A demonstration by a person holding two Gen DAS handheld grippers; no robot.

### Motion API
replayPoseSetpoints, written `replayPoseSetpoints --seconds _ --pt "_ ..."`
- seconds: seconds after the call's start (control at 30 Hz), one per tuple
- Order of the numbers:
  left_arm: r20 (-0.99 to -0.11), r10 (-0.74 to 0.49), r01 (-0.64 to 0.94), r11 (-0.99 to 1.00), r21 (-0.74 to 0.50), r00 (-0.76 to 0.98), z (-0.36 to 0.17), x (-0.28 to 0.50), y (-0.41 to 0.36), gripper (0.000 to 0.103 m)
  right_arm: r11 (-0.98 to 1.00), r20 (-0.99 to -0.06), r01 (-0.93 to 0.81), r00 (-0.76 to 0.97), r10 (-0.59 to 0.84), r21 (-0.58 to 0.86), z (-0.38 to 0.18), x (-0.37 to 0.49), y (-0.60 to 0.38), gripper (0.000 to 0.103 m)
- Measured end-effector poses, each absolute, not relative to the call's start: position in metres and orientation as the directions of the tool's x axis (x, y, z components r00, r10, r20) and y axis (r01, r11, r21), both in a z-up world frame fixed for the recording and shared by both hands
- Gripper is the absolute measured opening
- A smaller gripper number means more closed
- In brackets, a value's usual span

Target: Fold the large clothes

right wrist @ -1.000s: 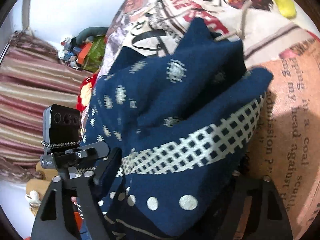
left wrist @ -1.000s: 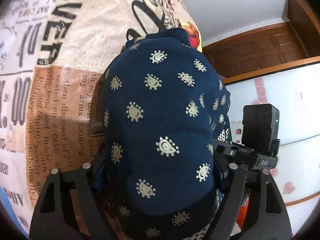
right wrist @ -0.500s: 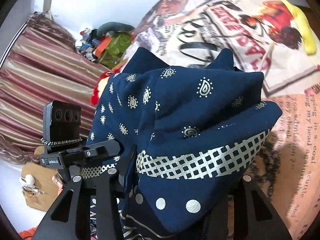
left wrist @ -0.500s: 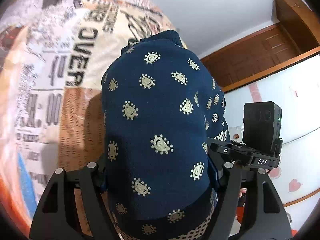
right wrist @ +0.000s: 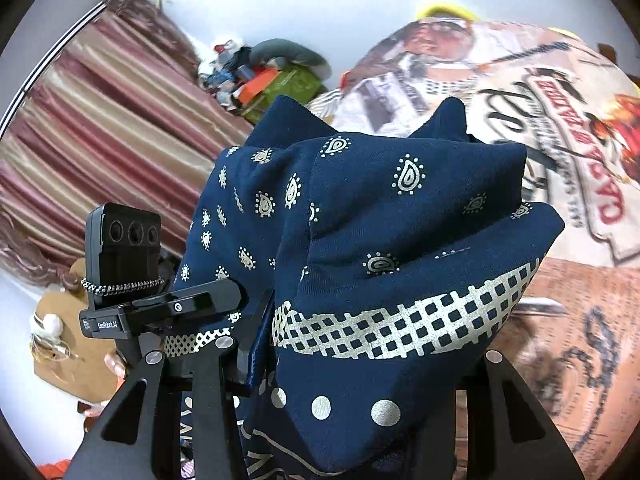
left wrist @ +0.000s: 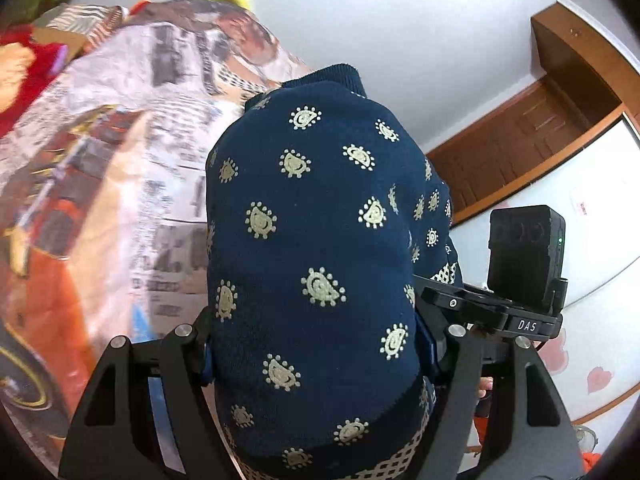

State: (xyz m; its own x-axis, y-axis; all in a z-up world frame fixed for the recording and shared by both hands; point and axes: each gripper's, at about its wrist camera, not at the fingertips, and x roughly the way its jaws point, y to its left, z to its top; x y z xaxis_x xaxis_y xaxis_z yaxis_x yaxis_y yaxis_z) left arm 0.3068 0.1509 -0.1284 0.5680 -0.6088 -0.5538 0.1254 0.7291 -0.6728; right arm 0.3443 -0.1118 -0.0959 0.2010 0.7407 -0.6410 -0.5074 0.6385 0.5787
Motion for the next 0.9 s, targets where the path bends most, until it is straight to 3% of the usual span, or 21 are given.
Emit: replayPoseSetpoints --seconds 0.3,0.63,0.77,0.87,0.9 --pt "-0.590 -0.570 0.000 0.719 -0.695 0.571 -0.178 0.294 0.211 0.073 0.621 -0.672 -0.516 0.112 0.732 0.590 -0.121 0.330 -0.037 0.044" --pt "-0.651 -0.582 -0.156 0.675 -0.721 0.488 -0.283 0.303 0.248 0.073 0.676 -0.761 -0.430 -0.041 0.647 0.598 -0.218 0.354 0.021 0.044" --pt "-0.638 -0.588 -0.142 0.670 -0.728 0.498 -0.299 0.300 0.252 0.076 0.697 -0.789 -0.423 -0.076 0.609 0.579 -0.245 0.360 0.027 0.044" --pt "-0.671 -0.532 -0.137 0.723 -0.677 0.516 -0.291 0.296 0.247 0.079 0.701 -0.803 -0.442 -0.081 0.590 0.559 -0.246 0.358 0.030 0.052" --pt "-0.688 -0.505 -0.135 0.747 -0.651 0.521 -0.287 0.293 0.245 0.080 0.711 -0.820 -0.458 -0.075 0.567 0.534 -0.244 0.357 0.030 0.060"
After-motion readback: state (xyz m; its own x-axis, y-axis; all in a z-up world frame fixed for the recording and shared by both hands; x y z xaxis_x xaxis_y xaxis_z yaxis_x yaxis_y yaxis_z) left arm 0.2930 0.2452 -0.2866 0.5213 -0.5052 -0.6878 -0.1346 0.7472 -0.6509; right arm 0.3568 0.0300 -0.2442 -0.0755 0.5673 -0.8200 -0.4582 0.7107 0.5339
